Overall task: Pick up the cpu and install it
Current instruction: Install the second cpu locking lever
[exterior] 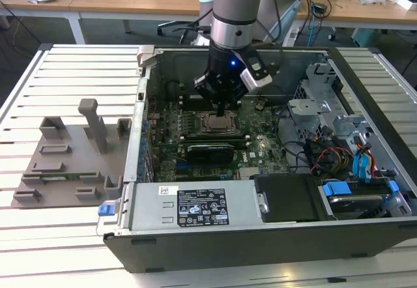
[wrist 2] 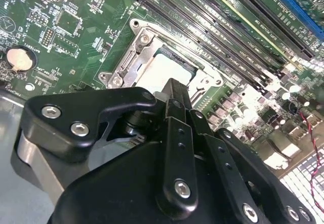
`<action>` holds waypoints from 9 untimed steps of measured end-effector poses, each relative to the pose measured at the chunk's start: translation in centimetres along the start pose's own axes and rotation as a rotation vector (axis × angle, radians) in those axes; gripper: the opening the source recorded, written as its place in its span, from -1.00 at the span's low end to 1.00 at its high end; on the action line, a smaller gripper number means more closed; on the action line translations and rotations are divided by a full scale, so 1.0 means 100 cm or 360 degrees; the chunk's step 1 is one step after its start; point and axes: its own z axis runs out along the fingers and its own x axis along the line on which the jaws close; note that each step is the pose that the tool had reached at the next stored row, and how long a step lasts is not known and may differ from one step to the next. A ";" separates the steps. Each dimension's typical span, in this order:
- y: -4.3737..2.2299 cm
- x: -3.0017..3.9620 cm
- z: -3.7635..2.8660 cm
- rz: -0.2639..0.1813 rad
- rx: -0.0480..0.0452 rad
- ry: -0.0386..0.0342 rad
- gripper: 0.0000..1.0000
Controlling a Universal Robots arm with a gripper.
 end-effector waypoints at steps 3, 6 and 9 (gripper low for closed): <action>-0.0001 0.0000 -0.0045 0.0000 0.0004 0.0000 -0.79; -0.0003 0.0001 -0.0096 0.0000 0.0008 0.0001 -0.79; -0.0005 0.0002 -0.0146 0.0000 0.0011 0.0001 -0.79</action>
